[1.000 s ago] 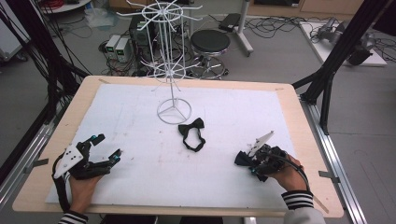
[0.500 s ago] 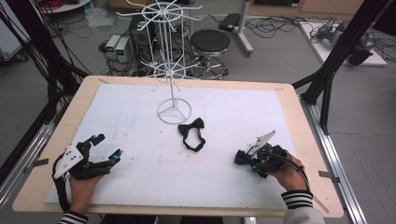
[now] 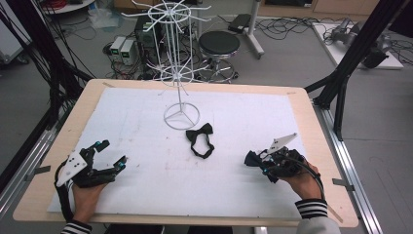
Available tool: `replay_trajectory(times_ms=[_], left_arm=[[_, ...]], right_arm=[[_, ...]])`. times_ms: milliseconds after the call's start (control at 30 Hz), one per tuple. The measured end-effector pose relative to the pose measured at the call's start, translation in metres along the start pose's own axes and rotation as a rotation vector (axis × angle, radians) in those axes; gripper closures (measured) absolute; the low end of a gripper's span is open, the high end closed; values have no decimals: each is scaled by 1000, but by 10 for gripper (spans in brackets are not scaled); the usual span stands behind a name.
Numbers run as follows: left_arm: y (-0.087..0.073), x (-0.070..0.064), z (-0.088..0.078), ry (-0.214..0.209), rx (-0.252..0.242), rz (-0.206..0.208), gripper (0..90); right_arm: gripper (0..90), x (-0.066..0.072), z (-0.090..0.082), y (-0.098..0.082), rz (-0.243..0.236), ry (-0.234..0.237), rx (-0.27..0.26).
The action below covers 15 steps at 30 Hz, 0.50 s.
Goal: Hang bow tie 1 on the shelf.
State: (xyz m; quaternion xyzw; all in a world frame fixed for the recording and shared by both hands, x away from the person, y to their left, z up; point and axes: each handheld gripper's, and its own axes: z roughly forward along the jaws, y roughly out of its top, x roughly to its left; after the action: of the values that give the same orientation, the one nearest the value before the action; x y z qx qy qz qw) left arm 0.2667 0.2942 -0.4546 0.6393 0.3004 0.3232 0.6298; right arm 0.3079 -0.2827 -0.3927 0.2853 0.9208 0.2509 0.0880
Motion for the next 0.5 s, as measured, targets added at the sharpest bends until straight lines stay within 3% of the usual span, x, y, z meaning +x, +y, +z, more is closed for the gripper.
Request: replay_trajectory(times_ms=[500], left_arm=[[0, 0, 0, -1, 2, 3, 150]], right_arm=[[756, -2, -15, 17, 52, 2, -186]])
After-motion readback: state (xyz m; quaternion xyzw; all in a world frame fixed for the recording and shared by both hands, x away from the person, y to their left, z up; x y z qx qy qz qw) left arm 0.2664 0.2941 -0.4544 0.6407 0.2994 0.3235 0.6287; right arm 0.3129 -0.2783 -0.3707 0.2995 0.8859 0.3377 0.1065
